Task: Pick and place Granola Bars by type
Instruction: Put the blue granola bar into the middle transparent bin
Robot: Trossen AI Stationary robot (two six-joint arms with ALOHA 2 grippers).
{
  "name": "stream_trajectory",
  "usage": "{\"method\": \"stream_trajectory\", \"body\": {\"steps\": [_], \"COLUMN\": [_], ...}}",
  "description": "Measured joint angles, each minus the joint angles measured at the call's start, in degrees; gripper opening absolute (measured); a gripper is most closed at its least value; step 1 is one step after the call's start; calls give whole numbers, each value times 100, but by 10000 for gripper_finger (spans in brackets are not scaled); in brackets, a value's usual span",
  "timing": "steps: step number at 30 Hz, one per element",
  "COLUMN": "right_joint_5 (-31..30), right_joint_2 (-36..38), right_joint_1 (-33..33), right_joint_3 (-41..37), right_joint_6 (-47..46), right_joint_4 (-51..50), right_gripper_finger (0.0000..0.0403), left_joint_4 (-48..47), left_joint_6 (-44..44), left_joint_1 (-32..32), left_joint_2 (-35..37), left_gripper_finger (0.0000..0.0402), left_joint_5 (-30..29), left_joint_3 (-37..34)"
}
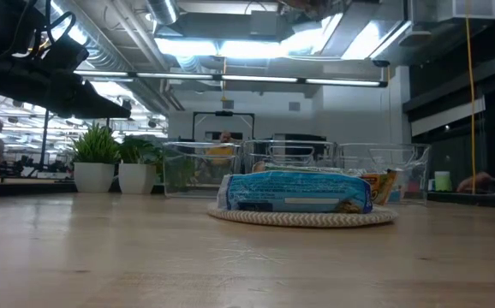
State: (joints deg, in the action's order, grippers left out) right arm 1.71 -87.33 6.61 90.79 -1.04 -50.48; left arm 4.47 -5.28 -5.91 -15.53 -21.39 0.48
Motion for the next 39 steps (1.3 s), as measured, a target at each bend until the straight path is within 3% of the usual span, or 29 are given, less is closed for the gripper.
{"method": "stream_trajectory", "body": {"steps": [8, 17, 28, 39], "right_joint_5": [-678, -787, -767, -708], "right_joint_2": [4, -76, -256, -1426], "right_joint_1": [-1000, -2235, -2764, -3271], "right_joint_3": [792, 1352, 1308, 1302], "right_joint_6": [141, 168, 197, 444], "right_joint_4": [-429, -787, -790, -811], "right_gripper_finger": [6, 8, 9, 9], "left_joint_4": [0, -1, 0, 0], "left_joint_6": [0, 0, 0, 0], "left_joint_1": [2, 1, 1, 0], "left_joint_2": [0, 1, 0, 0], "left_gripper_finger": [4, 4, 4, 4], "left_joint_5": [0, 0, 0, 0], "left_joint_3": [1, 1, 1, 0]}}
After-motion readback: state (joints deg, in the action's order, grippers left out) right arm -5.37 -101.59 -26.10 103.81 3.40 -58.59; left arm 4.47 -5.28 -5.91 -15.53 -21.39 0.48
